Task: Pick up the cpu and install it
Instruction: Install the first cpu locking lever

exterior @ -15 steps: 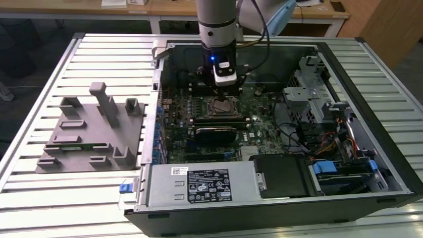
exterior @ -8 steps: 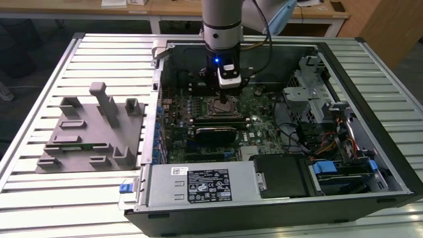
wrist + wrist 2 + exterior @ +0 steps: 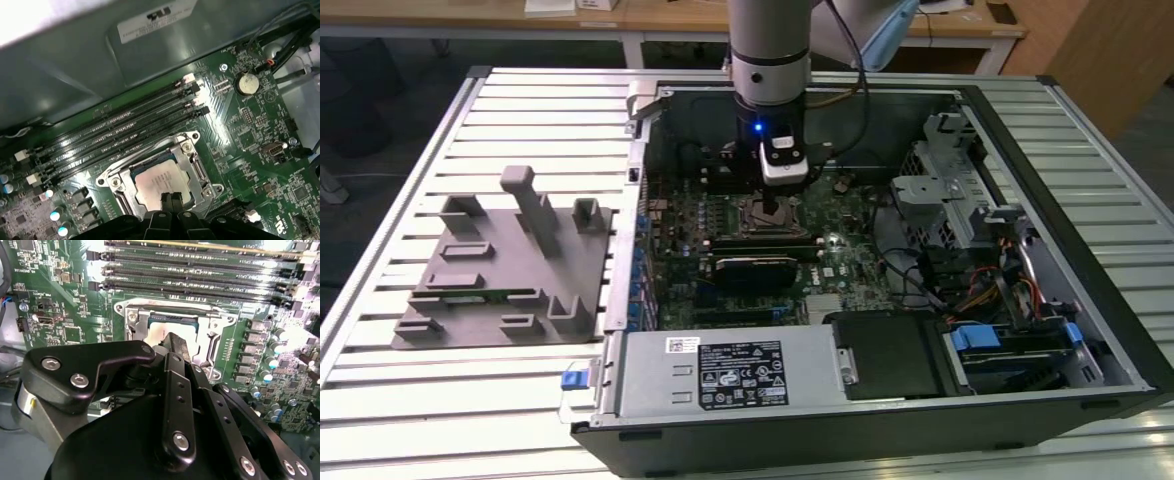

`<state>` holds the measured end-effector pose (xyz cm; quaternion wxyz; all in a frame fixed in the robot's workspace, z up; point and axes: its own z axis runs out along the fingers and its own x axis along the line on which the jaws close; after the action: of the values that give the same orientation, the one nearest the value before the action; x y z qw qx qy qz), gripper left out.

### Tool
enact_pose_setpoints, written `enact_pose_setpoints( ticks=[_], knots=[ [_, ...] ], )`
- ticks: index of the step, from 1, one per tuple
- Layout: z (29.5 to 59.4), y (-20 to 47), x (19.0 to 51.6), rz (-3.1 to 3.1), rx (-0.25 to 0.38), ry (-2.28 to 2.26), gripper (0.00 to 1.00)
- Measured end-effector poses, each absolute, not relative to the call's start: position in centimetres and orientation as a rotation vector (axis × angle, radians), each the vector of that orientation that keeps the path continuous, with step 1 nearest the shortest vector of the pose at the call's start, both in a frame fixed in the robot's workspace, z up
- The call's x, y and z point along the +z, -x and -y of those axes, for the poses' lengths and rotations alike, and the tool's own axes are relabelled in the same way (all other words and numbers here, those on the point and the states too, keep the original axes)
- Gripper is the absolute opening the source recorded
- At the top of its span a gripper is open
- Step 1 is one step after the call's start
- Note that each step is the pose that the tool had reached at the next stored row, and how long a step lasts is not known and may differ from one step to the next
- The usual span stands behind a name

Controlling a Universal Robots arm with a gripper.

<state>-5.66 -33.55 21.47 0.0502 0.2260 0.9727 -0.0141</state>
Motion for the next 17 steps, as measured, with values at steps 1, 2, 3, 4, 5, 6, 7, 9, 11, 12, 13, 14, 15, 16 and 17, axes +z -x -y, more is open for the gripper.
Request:
enact_pose_setpoints(
  ticks=[1, 2, 3, 4, 5, 6, 7, 9, 11, 12, 13, 14, 15, 16, 17],
  knots=[
    [33.6, 5.7, 21.5, -2.962, -0.043, -0.688, 0.11],
    [33.6, 5.7, 21.5, -2.962, -0.043, -0.688, 0.11],
    [33.6, 5.7, 21.5, -2.962, -0.044, -0.688, 0.11],
    [33.6, 5.7, 21.5, -2.962, -0.044, -0.688, 0.11],
    [33.6, 5.7, 21.5, -2.962, -0.044, -0.688, 0.11],
    [33.6, 5.7, 21.5, -2.962, -0.044, -0.688, 0.11],
    [33.6, 5.7, 21.5, -2.962, -0.044, -0.687, 0.11],
    [33.6, 5.7, 21.6, -2.963, -0.044, -0.684, 0.11],
    [33.6, 5.7, 21.8, -2.964, -0.044, -0.678, 0.11],
    [33.6, 5.7, 21.9, -2.965, -0.043, -0.675, 0.11],
    [33.6, 5.7, 22.1, -2.965, -0.043, -0.673, 0.11],
    [33.6, 5.7, 22.4, -2.966, -0.043, -0.671, 0.11],
    [33.6, 5.7, 22.6, -2.966, -0.043, -0.669, 0.11],
    [33.6, 5.7, 22.8, -2.967, -0.043, -0.667, 0.11],
    [33.6, 5.7, 23.0, -2.967, -0.043, -0.666, 0.11]
  ],
)
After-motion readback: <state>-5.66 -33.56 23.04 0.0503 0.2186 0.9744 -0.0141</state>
